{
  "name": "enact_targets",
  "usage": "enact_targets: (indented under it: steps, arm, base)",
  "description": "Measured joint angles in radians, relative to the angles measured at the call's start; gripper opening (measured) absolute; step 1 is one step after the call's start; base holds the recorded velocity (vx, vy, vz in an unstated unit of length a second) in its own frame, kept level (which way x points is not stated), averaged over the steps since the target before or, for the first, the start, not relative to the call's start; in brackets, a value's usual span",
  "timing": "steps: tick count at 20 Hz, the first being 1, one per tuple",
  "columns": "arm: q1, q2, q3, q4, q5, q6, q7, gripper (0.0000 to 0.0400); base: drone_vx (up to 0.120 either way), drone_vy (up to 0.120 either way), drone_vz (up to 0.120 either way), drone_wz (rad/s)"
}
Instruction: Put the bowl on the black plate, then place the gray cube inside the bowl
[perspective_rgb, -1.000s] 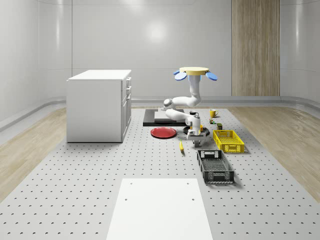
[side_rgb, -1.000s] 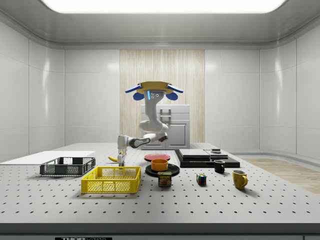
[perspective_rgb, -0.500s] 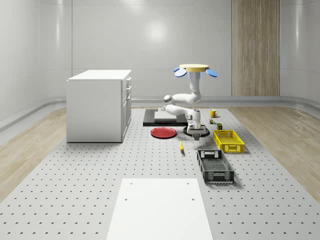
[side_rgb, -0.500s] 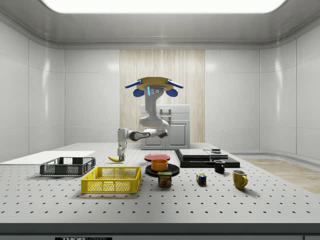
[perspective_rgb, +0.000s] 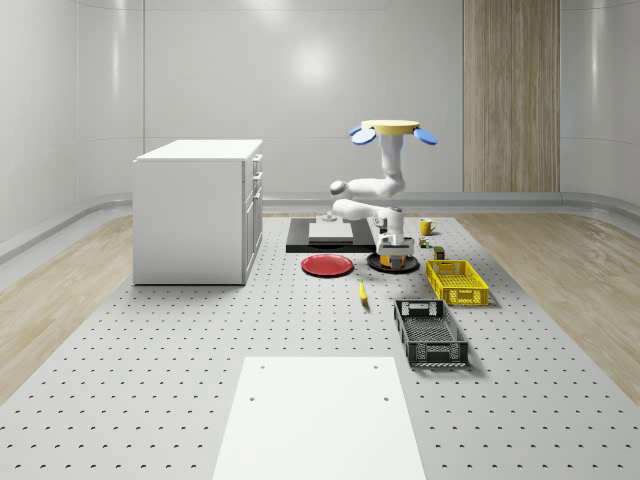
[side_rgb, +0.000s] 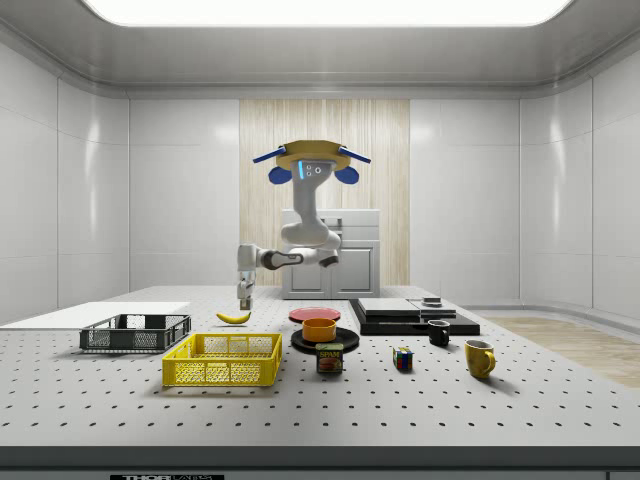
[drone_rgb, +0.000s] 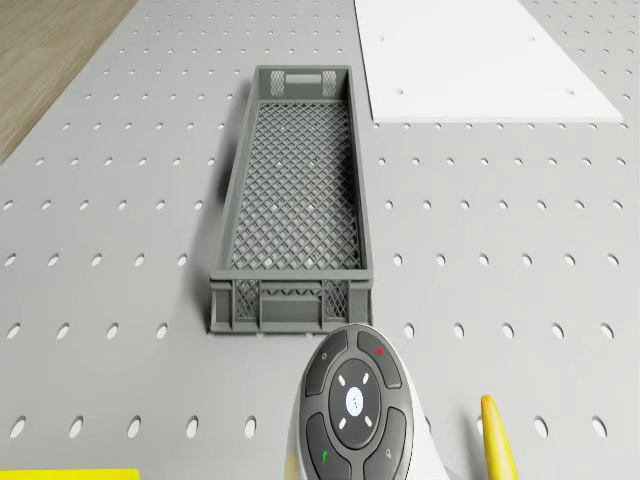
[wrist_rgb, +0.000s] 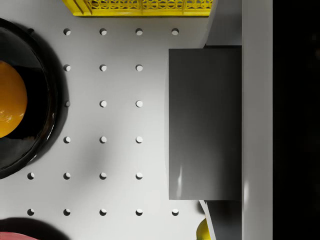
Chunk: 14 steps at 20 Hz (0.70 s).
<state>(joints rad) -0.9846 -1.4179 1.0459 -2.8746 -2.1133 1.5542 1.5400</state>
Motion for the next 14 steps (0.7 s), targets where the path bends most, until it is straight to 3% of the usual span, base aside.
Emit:
enact_targets:
  steps: [2, 14]
  arm:
    - [0.000, -0.001, 0.001, 0.000, 0.001, 0.000, 0.000, 0.0250]
    - [-0.003, -0.005, 0.004, 0.000, 0.005, 0.004, 0.003, 0.0250]
  base:
    - [-0.120, 0.120, 0.000, 0.000]
    - [-0.120, 0.000, 0.000, 0.000]
